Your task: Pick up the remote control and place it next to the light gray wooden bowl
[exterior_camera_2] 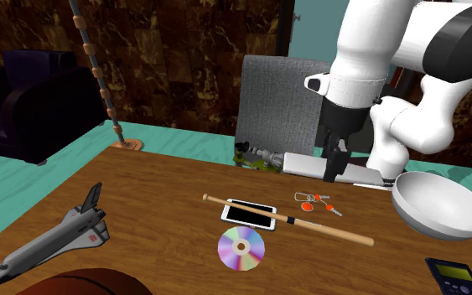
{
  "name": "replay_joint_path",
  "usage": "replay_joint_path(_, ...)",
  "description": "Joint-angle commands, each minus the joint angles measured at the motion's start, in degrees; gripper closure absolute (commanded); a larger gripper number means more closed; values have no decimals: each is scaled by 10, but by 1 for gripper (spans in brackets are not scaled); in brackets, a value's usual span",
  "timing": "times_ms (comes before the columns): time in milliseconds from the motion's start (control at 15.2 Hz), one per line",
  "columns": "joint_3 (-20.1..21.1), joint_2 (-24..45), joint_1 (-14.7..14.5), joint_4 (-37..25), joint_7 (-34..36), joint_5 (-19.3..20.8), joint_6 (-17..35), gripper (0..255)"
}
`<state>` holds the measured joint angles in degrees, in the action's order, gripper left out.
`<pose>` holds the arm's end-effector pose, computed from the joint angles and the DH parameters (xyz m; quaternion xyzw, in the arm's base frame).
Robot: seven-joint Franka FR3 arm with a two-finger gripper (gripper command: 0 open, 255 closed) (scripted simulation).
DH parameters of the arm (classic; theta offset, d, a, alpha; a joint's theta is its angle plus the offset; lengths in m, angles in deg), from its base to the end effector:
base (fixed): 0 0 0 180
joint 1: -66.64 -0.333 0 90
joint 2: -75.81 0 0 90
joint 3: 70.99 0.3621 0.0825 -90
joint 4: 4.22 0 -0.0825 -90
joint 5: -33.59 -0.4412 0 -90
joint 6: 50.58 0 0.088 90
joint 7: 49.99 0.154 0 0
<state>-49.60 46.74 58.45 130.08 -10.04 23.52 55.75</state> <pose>0.3693 0.2439 0.4835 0.9905 -0.1373 0.0002 0.0057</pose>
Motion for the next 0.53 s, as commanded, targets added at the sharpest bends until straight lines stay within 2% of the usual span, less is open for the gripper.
replay_joint_path(0, -17, -55, -7, 42, -17, -8, -13, 255)
replay_joint_path(462, -68, -234, -32, 156, -53, -11, -85, 255)
